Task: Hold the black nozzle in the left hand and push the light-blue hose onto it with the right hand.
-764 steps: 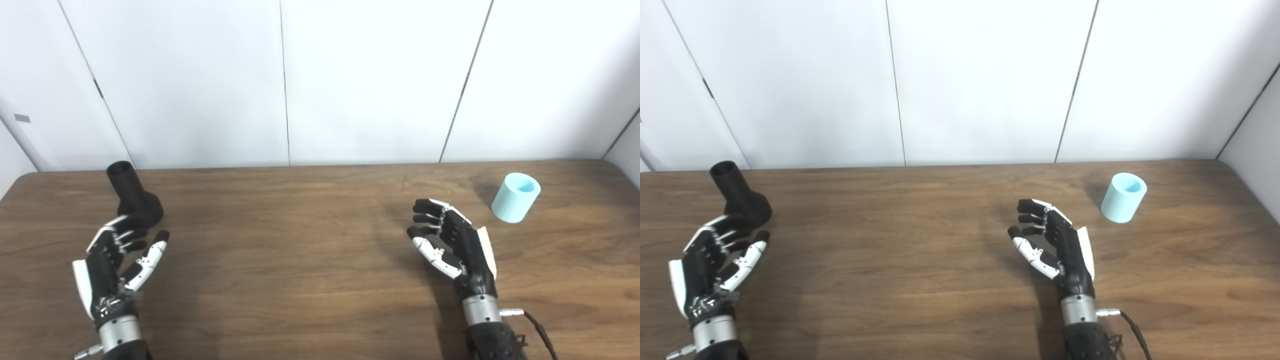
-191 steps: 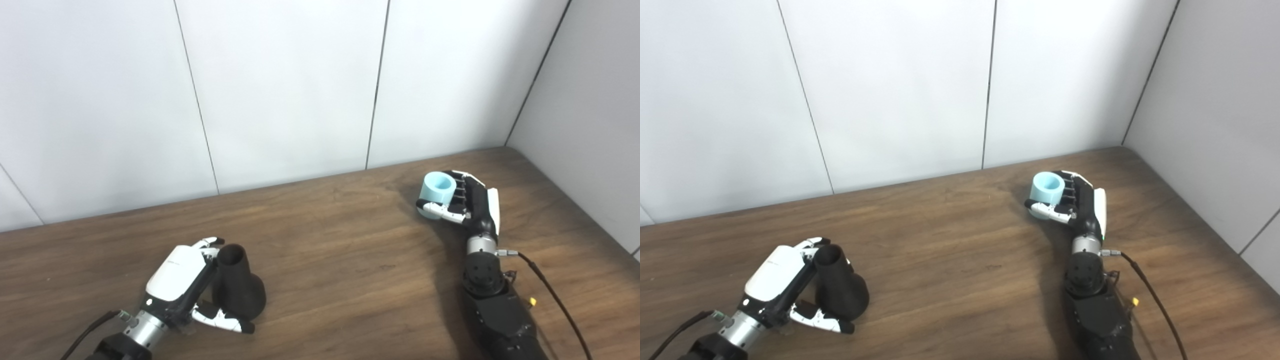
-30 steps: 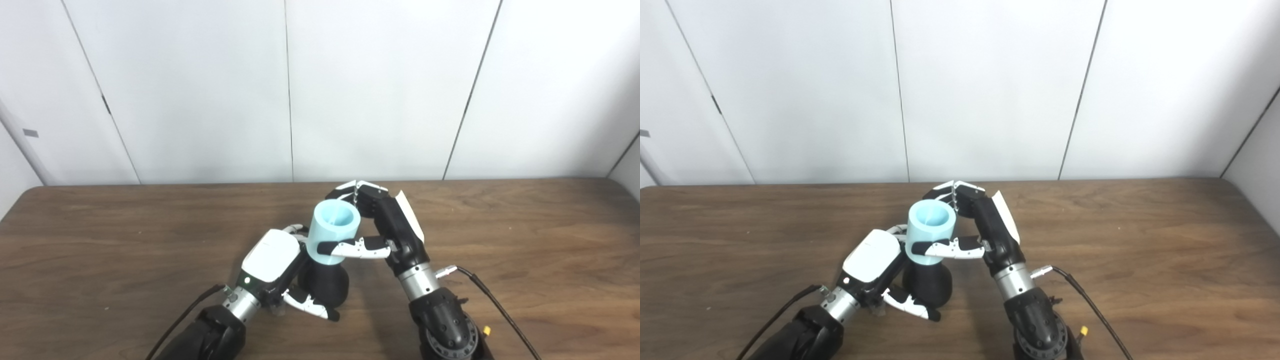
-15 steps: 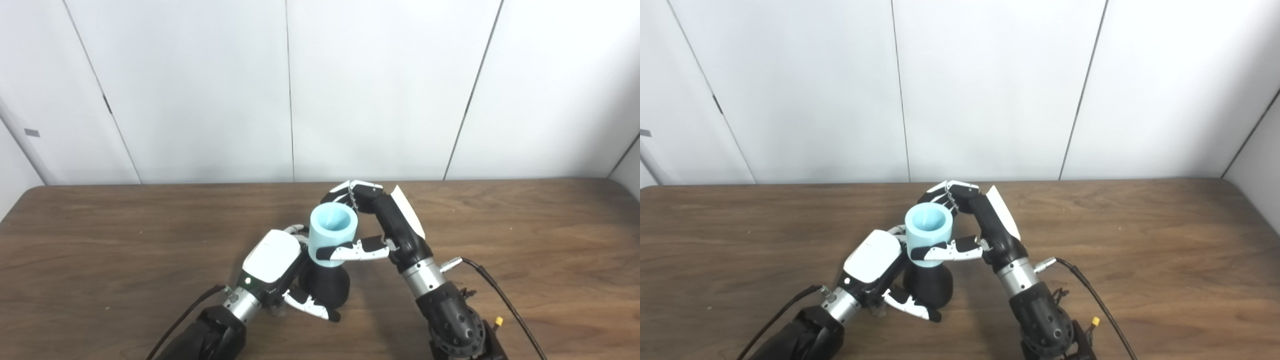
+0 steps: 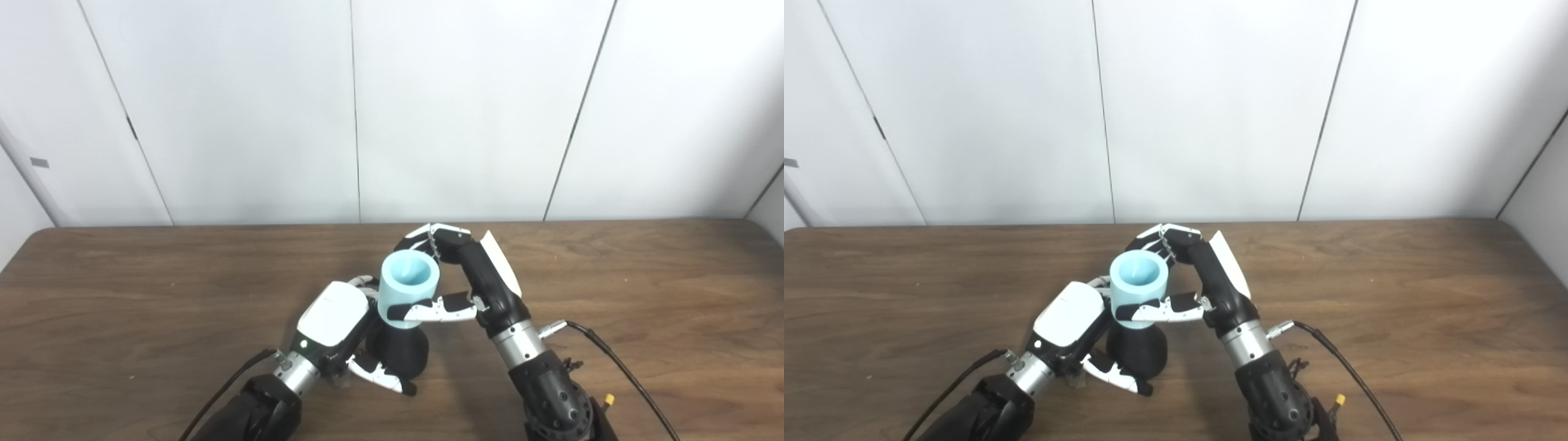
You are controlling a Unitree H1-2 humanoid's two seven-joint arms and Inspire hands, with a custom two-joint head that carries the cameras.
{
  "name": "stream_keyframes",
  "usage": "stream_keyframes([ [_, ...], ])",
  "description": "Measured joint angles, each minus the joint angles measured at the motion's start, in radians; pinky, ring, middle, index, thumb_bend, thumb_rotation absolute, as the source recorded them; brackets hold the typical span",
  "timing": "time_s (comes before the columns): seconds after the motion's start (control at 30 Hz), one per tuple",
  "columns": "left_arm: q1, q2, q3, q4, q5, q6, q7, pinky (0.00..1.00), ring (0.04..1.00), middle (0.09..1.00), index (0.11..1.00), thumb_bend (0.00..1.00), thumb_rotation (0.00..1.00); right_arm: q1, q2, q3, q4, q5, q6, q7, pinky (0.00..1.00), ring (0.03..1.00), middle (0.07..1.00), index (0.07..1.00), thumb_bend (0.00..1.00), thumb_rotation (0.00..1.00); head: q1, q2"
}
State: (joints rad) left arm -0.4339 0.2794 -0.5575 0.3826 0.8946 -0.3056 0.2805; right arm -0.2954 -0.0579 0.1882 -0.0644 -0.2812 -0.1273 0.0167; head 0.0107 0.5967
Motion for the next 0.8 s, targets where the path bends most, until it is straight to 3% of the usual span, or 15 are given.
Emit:
stream_keyframes([
  [0.13, 0.000, 0.000, 0.000, 0.000, 0.000, -0.001, 0.001, 0.83, 0.529, 0.472, 0.495, 0.52, 0.00, 0.000, 0.000, 0.001, -0.018, 0.002, 0.036, 0.015, 0.36, 0.439, 0.467, 0.520, 0.52, 0.00, -0.002, -0.002],
  [0.17, 0.000, 0.000, 0.000, 0.000, 0.000, -0.001, 0.002, 0.83, 0.530, 0.472, 0.495, 0.52, 0.00, 0.001, -0.001, 0.002, -0.023, 0.004, 0.044, 0.020, 0.42, 0.486, 0.515, 0.503, 0.52, 0.09, -0.002, -0.002],
  [0.2, 0.000, 0.000, 0.000, 0.001, 0.000, -0.001, 0.002, 0.83, 0.530, 0.473, 0.493, 0.52, 0.00, 0.001, -0.003, 0.003, -0.027, 0.007, 0.052, 0.025, 0.46, 0.530, 0.563, 0.564, 0.75, 0.14, -0.002, -0.002],
  [0.23, 0.000, 0.000, 0.000, 0.001, 0.000, -0.001, 0.002, 0.83, 0.532, 0.476, 0.491, 0.52, 0.00, 0.002, -0.006, 0.005, -0.031, 0.012, 0.059, 0.031, 0.50, 0.580, 0.613, 0.618, 0.87, 0.18, -0.002, -0.002],
  [0.3, 0.000, 0.000, 0.000, 0.001, 0.000, -0.003, 0.002, 0.83, 0.530, 0.477, 0.489, 0.52, 0.00, 0.003, -0.020, 0.019, -0.033, 0.010, 0.080, 0.060, 0.61, 0.705, 0.732, 0.735, 0.97, 0.25, -0.002, -0.002],
  [0.4, -0.001, -0.001, -0.003, 0.000, 0.000, -0.014, -0.002, 0.83, 0.528, 0.474, 0.493, 0.52, 0.00, 0.023, -0.039, 0.039, -0.024, -0.004, 0.129, 0.104, 0.68, 0.799, 0.847, 0.838, 1.00, 0.32, 0.000, 0.002],
  [0.53, 0.000, 0.001, -0.002, -0.001, 0.000, -0.014, -0.002, 0.83, 0.527, 0.476, 0.492, 0.52, 0.00, 0.040, -0.044, 0.038, -0.027, -0.005, 0.165, 0.127, 0.73, 0.860, 0.899, 0.896, 1.00, 0.36, 0.000, 0.002],
  [0.8, 0.000, 0.000, -0.003, 0.000, 0.001, -0.016, -0.003, 0.82, 0.524, 0.476, 0.491, 0.52, 0.00, 0.032, -0.045, 0.044, -0.049, -0.025, 0.226, 0.154, 0.92, 0.995, 0.997, 0.992, 1.00, 0.46, -0.002, -0.002],
])
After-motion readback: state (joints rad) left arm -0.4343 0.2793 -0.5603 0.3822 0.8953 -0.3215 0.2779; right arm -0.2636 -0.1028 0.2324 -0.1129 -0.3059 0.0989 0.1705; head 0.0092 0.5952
